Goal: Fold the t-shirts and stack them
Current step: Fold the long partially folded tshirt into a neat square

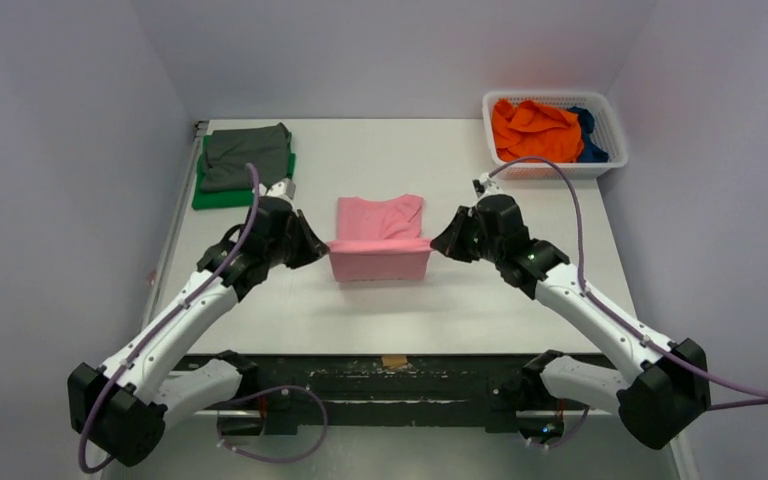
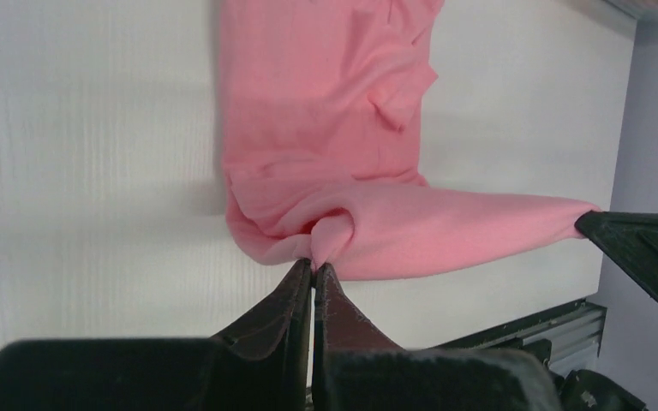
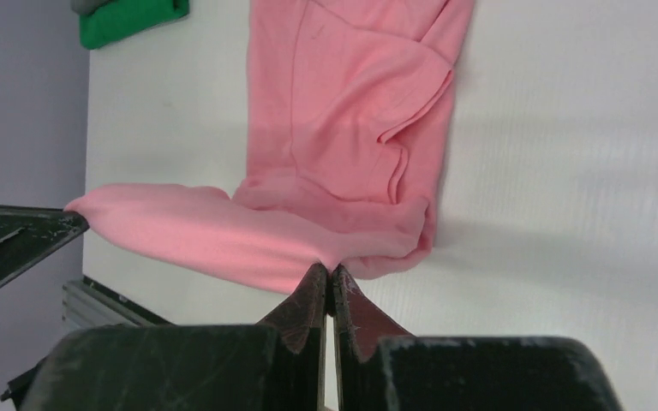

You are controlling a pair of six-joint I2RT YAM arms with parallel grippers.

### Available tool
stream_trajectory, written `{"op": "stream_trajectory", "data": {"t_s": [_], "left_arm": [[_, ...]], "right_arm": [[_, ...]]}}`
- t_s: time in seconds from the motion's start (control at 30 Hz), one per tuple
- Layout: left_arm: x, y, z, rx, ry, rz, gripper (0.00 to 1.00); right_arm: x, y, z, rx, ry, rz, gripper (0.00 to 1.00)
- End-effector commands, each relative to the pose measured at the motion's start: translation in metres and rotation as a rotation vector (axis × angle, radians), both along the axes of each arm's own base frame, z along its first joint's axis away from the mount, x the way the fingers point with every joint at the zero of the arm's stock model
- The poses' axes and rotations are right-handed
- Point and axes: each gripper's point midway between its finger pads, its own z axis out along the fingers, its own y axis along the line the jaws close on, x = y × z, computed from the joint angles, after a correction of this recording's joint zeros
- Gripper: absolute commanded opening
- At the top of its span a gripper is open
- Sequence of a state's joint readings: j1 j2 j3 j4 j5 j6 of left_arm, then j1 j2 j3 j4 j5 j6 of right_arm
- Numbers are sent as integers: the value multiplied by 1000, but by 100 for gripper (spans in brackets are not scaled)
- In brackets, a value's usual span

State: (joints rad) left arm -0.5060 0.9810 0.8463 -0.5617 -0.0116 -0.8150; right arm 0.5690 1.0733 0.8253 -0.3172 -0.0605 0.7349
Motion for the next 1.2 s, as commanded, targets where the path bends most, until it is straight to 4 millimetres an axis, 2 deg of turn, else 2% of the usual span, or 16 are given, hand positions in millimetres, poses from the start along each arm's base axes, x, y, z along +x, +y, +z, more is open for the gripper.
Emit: {"op": "stream_trajectory", "data": {"t_s": [0.0, 0.07, 0.2, 0.33, 0.6, 0.67, 0.8, 0.83, 0.9, 0.93, 1.03, 1.1, 1.17], "left_arm": [[51, 0, 29, -3, -90, -8, 0], [67, -4, 27, 26, -78, -18, 0], [99, -7, 20, 63, -36, -10, 0], [128, 0, 6, 96, 4, 24, 0], [184, 7, -30, 155, 115, 67, 0], [194, 6, -41, 156, 139, 70, 0], [213, 1, -62, 156, 190, 64, 0], [218, -1, -68, 151, 201, 67, 7], [232, -6, -74, 131, 214, 57, 43], [236, -7, -77, 124, 237, 50, 49], [247, -7, -65, 112, 241, 42, 70], [243, -3, -56, 123, 214, 49, 98], [232, -4, -41, 96, 164, 26, 100]], "right_arm": [[43, -6, 26, -30, -98, -31, 0], [61, -8, 30, -40, -110, -44, 0], [98, -10, 20, -58, -86, -51, 0], [130, -3, 9, -43, -70, -2, 0], [196, 0, -25, 2, -41, 1, 0], [210, 0, -44, 7, -14, -3, 0], [239, 0, -65, 22, -3, -13, 0], [247, -1, -69, 27, -7, -18, 2], [263, -1, -77, 41, -1, -23, 28], [274, 1, -73, 54, -13, -23, 41], [283, 3, -70, 41, 7, -13, 61], [279, -3, -62, 14, -14, -27, 77], [268, -8, -50, 7, -41, -41, 83]]}}
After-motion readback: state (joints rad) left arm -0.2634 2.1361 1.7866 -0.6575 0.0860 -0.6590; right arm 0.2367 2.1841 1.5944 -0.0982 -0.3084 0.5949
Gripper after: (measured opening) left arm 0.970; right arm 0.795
